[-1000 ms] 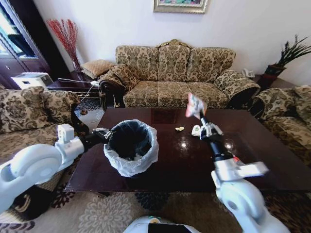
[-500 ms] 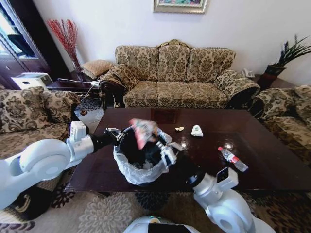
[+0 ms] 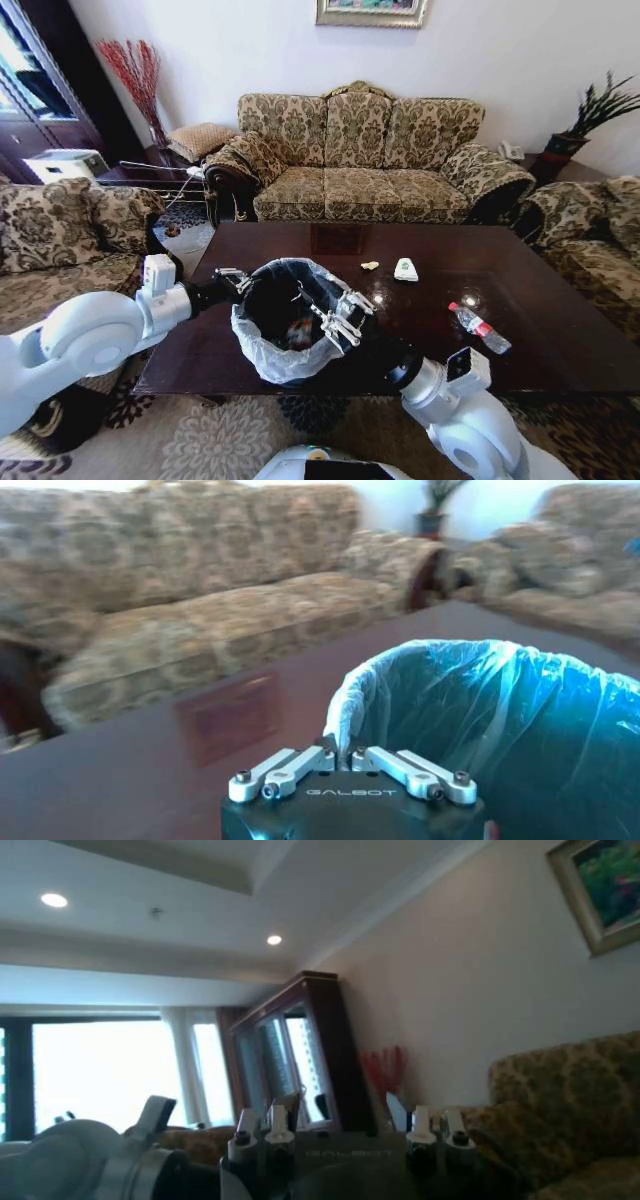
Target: Move to the front of the table and place the trash on the table into the trash bin.
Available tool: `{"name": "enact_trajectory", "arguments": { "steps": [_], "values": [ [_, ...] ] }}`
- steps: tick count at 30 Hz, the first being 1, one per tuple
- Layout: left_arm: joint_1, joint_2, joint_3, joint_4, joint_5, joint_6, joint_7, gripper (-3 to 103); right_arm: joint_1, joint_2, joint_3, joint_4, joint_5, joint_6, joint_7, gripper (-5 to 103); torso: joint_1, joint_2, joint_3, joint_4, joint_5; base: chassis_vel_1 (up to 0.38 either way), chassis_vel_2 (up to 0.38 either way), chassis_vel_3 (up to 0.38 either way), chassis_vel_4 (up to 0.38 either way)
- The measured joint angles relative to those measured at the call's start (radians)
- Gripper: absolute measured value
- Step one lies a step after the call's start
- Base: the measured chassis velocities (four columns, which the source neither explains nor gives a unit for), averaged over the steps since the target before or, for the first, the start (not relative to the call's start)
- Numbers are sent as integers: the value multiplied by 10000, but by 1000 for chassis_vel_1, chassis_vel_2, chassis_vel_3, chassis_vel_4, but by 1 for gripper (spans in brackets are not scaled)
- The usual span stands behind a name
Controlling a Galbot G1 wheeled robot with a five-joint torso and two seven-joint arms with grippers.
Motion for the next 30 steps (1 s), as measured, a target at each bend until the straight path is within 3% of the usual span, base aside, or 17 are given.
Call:
{"name": "enact_trajectory", "arguments": {
  "steps": [3, 5, 7, 10, 21, 26, 30],
  "values": [
    [-178, -537, -277, 614, -43, 124, -410, 1, 77, 332, 1116, -362, 132, -385, 2124, 71, 0, 1, -1, 4, -9, 0, 0, 0, 0],
    [-195, -751, -384, 741, -47, 141, -476, 1, 158, 448, 1537, -975, 203, -448, 2584, 77, 0, 0, 0, 5, -7, 0, 0, 0, 0],
    [-176, -1360, -464, 660, -35, 143, -517, 1, 846, 676, 1950, -3506, 447, -498, 2869, 93, 0, 0, 1, 5, 4, 0, 0, 0, 0],
    [-127, -1591, -440, 433, 1, 143, -516, 1, 1448, 812, 1805, -4534, 607, -517, 2852, 99, 1, -1, 1, 4, 1, 0, 0, 0, 0],
    [-4, -2394, -441, -536, 23, 136, -501, 1, 3088, 1674, 957, -7345, -242, -249, 1938, 100, 0, 2, 0, 4, -8, -42, -45, 54, 51],
    [132, -2732, -480, -908, 35, 162, -505, 1, 4229, 2523, 379, -9441, -840, 236, 1238, 100, 1, 1, 1, -2, 11, -116, -151, 89, 97],
    [392, -2961, -706, -1212, 34, 204, -501, 1, 5455, 3432, -153, -11151, -1442, 611, 1001, 100, 1, 1, 1, -3, -4, -74, -63, 35, 29]
  ]
}}
